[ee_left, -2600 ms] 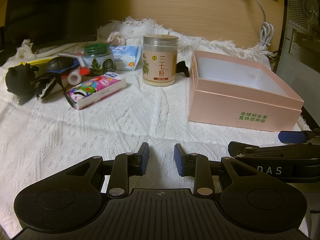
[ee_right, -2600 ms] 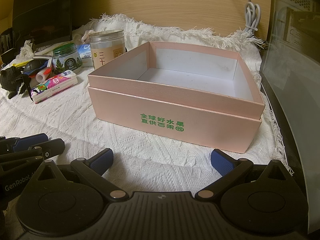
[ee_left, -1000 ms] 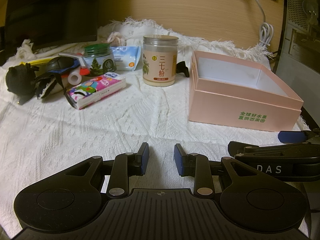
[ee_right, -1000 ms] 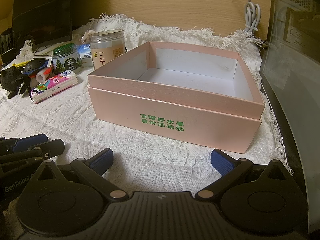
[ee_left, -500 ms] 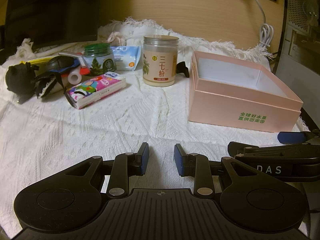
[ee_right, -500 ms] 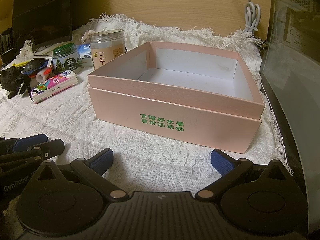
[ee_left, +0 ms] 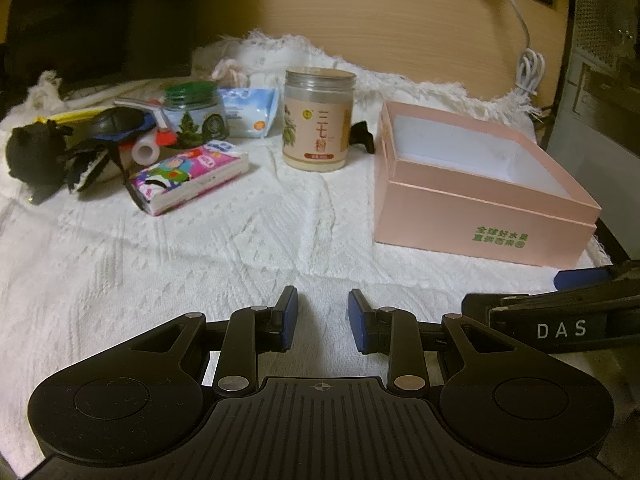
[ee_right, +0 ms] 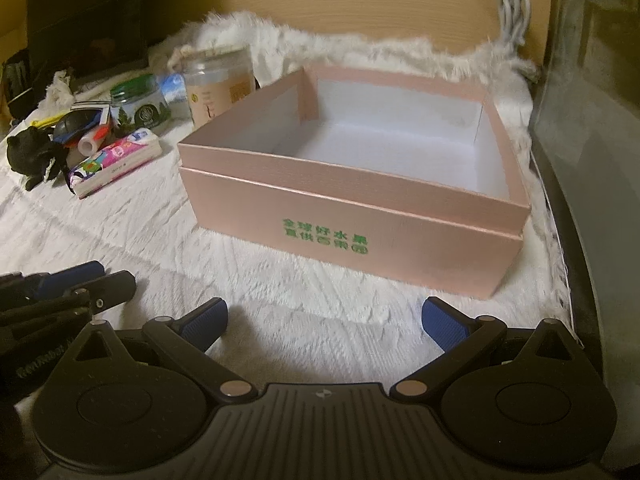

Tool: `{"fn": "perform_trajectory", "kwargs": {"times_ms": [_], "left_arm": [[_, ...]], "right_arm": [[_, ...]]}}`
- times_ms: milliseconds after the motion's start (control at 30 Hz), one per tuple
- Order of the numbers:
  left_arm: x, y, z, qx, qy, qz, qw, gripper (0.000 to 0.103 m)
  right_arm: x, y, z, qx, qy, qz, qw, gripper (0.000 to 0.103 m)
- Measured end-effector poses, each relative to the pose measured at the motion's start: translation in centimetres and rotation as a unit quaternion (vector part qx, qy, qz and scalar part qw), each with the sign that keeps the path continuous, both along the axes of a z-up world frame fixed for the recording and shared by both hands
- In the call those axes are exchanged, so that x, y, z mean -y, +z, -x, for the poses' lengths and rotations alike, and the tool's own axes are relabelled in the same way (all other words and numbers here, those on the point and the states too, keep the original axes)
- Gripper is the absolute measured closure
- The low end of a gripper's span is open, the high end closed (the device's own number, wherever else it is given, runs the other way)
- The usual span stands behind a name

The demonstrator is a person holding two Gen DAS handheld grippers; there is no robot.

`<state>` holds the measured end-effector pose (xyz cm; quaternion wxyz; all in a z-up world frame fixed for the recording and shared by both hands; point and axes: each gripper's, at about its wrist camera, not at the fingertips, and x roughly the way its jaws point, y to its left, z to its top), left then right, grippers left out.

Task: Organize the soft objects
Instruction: 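Reach the left tool to the black plush toy and grasp it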

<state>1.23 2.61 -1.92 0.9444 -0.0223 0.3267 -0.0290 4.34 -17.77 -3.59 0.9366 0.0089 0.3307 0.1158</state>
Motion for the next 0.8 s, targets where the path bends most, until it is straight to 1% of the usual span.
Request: {"fn": "perform_trajectory", "kwargs": {"times_ms": [67,100,133,167,233,267,300,367,433,467,533,567,633,667,733,767,800], "left_arm": [[-0.6,0.6,-0.5,-0.021,-0.009,0.015,0.9996,0.074],[-1.3,0.9,-1.0,-0.033,-0.011,0.027,0.9990,0.075],[-2.1,1.1,-1.3,-0.045,-0.021,0.047,0.9977,0.075],[-3.3,1.4,-1.7,-0.055,-0.039,0.075,0.9949,0.075],[-5.8,2.0,-2.6,-0.070,-0.081,0.139,0.9844,0.075],[-7.1,2.4,-2.9,-0.073,-0.091,0.158,0.9805,0.075],[-8.7,2.9,-3.2,-0.072,-0.091,0.170,0.9786,0.075],[-12.4,4.3,-3.3,-0.059,-0.055,0.169,0.9823,0.075],[-16.1,5.8,-3.2,-0.022,-0.015,0.154,0.9878,0.075],[-18.1,6.7,-3.3,0.000,0.005,0.136,0.9907,0.075],[-22.1,8.4,-4.3,0.027,0.049,0.096,0.9937,0.075],[-24.1,9.2,-5.1,0.034,0.068,0.088,0.9932,0.075],[-28.1,10.2,-7.0,0.041,0.091,0.098,0.9902,0.075],[-30.0,10.4,-8.1,0.039,0.099,0.110,0.9882,0.075],[-33.0,10.2,-10.4,0.018,0.110,0.142,0.9836,0.075],[-34.2,9.9,-11.5,0.007,0.104,0.159,0.9818,0.075],[-35.0,9.5,-12.2,-0.004,0.096,0.166,0.9815,0.075]], "right_arm": [[-0.2,0.5,-0.5,-0.032,0.001,0.009,0.999,0.000],[-0.5,0.6,-0.7,-0.044,0.005,0.022,0.999,0.000],[-0.5,0.8,-1.0,-0.055,0.006,0.026,0.998,0.000],[-0.6,1.0,-1.3,-0.065,0.008,0.028,0.997,0.000],[-0.7,1.2,-1.8,-0.086,0.016,0.035,0.996,0.000],[-0.8,1.4,-2.2,-0.098,0.023,0.039,0.994,0.000],[-0.8,1.6,-2.4,-0.108,0.026,0.040,0.993,0.000],[-0.9,1.9,-2.5,-0.115,0.018,0.025,0.993,0.000],[-1.6,2.7,-1.7,-0.105,-0.002,0.002,0.994,0.000],[-2.2,3.3,-1.4,-0.098,-0.007,-0.003,0.995,0.000],[-3.9,5.2,0.0,-0.061,-0.009,-0.003,0.998,0.000],[-5.0,6.4,0.8,-0.028,-0.010,-0.003,1.000,0.000],[-7.1,8.3,1.8,0.013,-0.010,-0.009,1.000,0.000],[-8.0,9.1,1.8,0.019,-0.003,-0.013,1.000,0.000],[-10.3,10.6,1.5,0.023,0.020,-0.023,0.999,0.000],[-11.4,11.1,1.3,0.025,0.024,-0.027,0.999,0.000],[-12.6,11.5,1.1,0.026,0.026,-0.031,0.999,0.000]]}}
